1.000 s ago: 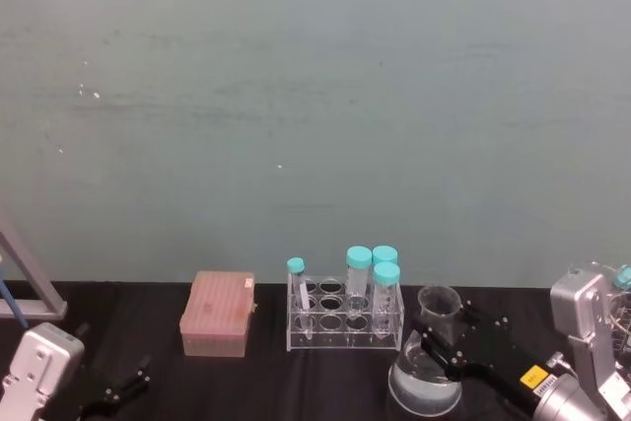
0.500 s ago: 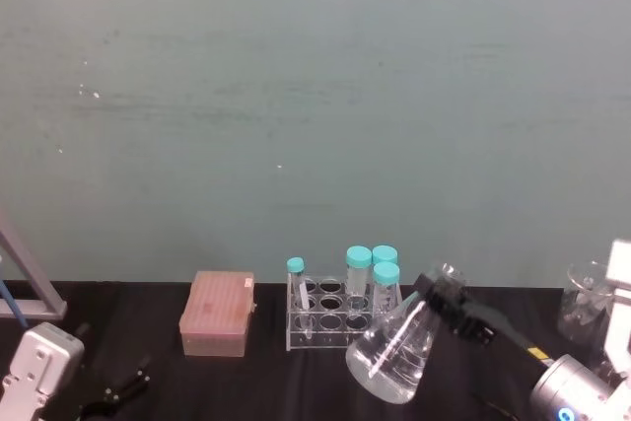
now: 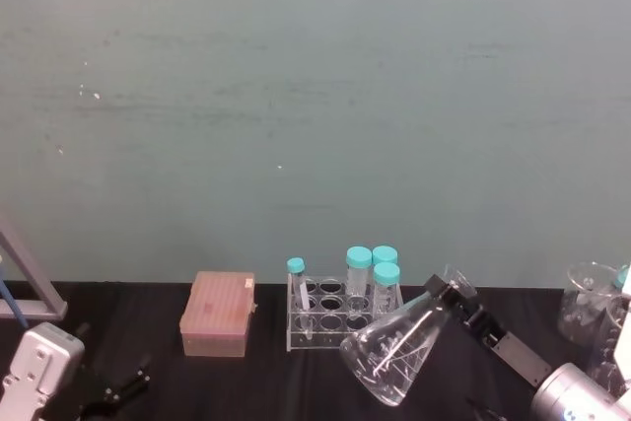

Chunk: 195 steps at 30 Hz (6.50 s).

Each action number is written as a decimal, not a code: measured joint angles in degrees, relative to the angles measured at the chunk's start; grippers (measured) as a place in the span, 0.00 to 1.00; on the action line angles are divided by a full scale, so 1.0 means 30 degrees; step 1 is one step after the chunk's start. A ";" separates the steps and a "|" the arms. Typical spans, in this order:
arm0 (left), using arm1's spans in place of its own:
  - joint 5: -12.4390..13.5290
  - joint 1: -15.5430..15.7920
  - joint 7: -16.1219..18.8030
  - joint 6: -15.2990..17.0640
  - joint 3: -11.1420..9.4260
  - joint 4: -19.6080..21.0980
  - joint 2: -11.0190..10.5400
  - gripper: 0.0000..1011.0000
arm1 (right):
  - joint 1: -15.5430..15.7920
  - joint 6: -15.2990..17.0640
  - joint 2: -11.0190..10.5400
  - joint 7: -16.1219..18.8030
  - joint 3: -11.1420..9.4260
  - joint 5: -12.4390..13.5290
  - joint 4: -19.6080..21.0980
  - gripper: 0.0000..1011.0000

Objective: Pick up the beaker with the right gripper, shake it three times, and then put it down.

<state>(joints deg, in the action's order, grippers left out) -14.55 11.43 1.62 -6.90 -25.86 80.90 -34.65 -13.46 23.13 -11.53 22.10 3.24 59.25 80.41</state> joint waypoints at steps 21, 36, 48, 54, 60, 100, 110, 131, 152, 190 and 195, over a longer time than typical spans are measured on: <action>0.0000 0.0000 0.0000 -0.0001 0.0001 0.0000 0.0001 0.99 | -0.0589 -0.6730 -0.3105 0.1901 0.3069 -0.6477 0.0119 0.45; 0.0001 0.0000 0.0000 0.0000 0.0001 0.0001 0.0001 0.99 | -0.1905 -1.4572 -0.6998 -0.2373 0.6623 -2.3971 0.0710 0.45; 0.0001 0.0000 -0.0001 -0.0001 0.0000 0.0000 0.0001 0.99 | -0.2090 -1.5236 -0.7408 -0.4013 0.7028 -2.8600 0.0688 0.45; 0.0000 -0.0001 0.0000 0.0000 0.0001 0.0000 0.0001 0.99 | -0.1516 -1.4450 -0.6536 -0.1335 0.5920 -2.3658 0.0856 0.45; 0.0000 0.0001 0.0000 -0.0001 0.0000 0.0000 0.0001 0.99 | -0.0890 -1.2015 -0.5531 0.1377 0.4780 -1.8336 0.1153 0.45; 0.0000 0.0000 0.0000 0.0000 0.0000 0.0000 0.0001 0.99 | -0.0491 -0.8708 -0.5000 0.2497 0.4311 -1.2593 0.0981 0.45; 0.0000 0.0000 0.0000 0.0000 0.0000 0.0000 0.0002 0.99 | -0.0490 -0.8709 -0.4982 0.2527 0.4291 -1.2580 0.0981 0.45; 0.0000 0.0001 0.0000 0.0000 0.0000 -0.0001 0.0001 0.99 | 0.0106 -0.3016 -0.3435 0.2926 0.2143 -0.5192 0.1176 0.45; 0.0000 0.0000 0.0000 -0.0001 0.0000 0.0000 0.0001 0.99 | 0.0656 0.0694 -0.1171 0.0509 -0.0248 0.1484 0.0864 0.45; 0.0000 0.0000 -0.0001 -0.0001 0.0000 0.0000 0.0001 0.99 | -0.1929 -1.3025 -0.7815 0.0334 0.6146 -2.1591 0.1031 0.45; 0.0000 0.0000 0.0000 -0.0001 0.0001 0.0000 0.0002 0.99 | -0.1008 -1.0424 -0.6364 0.2671 0.4475 -1.5392 0.1292 0.45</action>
<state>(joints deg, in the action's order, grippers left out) -14.55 11.43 1.62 -6.91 -25.86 80.90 -34.64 -16.49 -8.14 -30.62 30.11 16.67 13.08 84.28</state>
